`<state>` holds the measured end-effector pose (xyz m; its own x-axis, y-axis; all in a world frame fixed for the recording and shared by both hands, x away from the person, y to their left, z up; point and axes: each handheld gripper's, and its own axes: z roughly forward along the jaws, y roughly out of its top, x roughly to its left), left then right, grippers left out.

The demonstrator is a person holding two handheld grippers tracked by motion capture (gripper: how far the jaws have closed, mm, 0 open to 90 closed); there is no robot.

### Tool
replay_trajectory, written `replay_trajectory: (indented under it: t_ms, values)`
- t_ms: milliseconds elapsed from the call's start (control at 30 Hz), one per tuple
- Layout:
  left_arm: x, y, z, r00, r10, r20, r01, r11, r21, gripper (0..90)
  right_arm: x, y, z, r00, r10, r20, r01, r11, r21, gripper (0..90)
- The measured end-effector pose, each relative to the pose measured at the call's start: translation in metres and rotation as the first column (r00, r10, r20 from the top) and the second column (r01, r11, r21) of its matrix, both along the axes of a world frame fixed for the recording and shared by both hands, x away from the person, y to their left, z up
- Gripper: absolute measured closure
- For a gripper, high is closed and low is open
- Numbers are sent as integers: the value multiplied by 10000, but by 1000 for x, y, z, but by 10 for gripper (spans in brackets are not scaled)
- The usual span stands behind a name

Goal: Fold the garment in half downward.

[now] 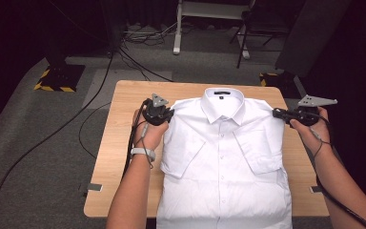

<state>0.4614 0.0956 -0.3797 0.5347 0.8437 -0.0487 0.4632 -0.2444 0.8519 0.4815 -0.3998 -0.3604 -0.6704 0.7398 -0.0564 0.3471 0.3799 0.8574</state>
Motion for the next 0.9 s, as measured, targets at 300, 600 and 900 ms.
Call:
replay_trajectory:
  t_ms: [300,600,900]
  values:
    - [15,1,27,9991,144,395,-148,9999,86,832,13,4,25,9991,-232,358,232,9997,-1,814]
    - [26,-3,62,9943,126,1058,-154,9995,263,832,20,4,53,9948,-477,902,467,9988,129,814]
    - [-8,5,75,9806,-379,1923,364,9993,116,832,-13,-1,72,9841,95,1771,-121,9998,136,813]
